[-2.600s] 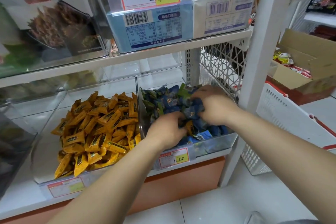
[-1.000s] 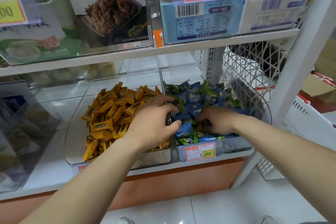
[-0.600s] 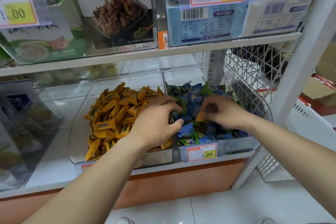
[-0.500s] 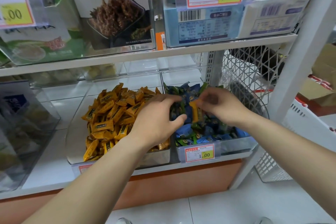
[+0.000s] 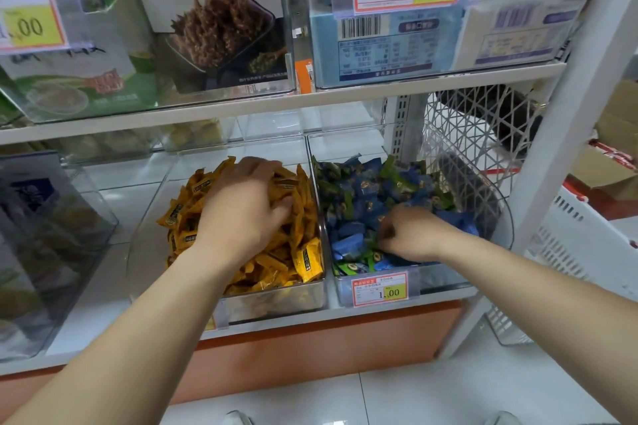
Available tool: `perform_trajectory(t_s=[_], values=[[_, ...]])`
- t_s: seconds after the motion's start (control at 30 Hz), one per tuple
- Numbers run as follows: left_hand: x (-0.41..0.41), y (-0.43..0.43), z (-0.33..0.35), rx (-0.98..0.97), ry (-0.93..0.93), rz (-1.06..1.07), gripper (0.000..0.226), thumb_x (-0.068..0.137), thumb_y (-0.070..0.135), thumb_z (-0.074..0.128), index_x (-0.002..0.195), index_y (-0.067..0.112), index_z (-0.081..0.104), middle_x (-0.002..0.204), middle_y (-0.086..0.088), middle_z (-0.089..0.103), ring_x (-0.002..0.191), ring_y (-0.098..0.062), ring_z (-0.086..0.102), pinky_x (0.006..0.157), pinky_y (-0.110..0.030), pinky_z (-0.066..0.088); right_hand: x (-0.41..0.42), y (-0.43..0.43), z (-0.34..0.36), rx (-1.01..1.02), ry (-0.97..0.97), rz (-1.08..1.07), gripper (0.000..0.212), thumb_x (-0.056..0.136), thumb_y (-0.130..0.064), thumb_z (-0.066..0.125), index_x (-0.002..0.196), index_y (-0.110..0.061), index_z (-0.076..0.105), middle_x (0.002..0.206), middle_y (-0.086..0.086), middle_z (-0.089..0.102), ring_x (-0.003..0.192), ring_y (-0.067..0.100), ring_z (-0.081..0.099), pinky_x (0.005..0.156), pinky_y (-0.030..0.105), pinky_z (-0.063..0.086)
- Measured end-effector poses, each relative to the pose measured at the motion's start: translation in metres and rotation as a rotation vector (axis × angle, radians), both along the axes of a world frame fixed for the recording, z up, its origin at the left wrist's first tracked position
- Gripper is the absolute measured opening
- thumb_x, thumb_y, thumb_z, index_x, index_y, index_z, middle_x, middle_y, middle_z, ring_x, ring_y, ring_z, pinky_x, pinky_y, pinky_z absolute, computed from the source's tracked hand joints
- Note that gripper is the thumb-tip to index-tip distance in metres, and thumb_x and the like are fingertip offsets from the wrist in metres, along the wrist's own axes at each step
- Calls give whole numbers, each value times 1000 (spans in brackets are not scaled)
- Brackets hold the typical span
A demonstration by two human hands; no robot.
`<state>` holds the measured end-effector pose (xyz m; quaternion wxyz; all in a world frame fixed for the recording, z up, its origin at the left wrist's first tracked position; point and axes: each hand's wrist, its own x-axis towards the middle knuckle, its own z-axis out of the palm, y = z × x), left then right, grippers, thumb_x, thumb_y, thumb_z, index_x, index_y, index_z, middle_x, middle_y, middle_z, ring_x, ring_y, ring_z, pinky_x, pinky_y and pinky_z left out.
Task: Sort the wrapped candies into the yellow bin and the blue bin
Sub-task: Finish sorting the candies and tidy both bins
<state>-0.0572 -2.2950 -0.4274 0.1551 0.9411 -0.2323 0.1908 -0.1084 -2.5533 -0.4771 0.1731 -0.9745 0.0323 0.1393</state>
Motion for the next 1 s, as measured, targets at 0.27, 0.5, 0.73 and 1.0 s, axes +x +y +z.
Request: perform_trajectory(t_s=[0.27,0.5,0.73,1.0], values=[[-21,-27,-10,15,99,-266,42,88,51,60,125,32,61,127,11,54,115,-10,53,91,-34,52,14,10,-13,5,78,-84,9,86,-16,65,92,-9,65,85,9,66,74,22,62,54,28,42],[-15,-28,-17,-26,147,-265,37,88,52,60,120,32,64,126,12,48,109,-8,53,85,-29,52,16,12,-14,158,137,-109,17,80,-23,76,90,-13,65,84,3,65,79,19,61,59,27,44],[-16,-31,-20,-33,143,-234,34,88,52,60,116,34,65,125,13,46,105,-7,55,81,-26,52,15,24,-12,313,122,-193,20,82,-16,75,101,-12,68,83,2,67,68,12,58,51,20,42],[-14,-33,-21,-27,147,-223,32,88,52,62,114,35,66,126,13,44,103,-7,56,76,-23,48,18,18,-15,446,-2,-352,16,81,-4,74,94,-13,71,89,7,70,77,21,68,62,23,54]])
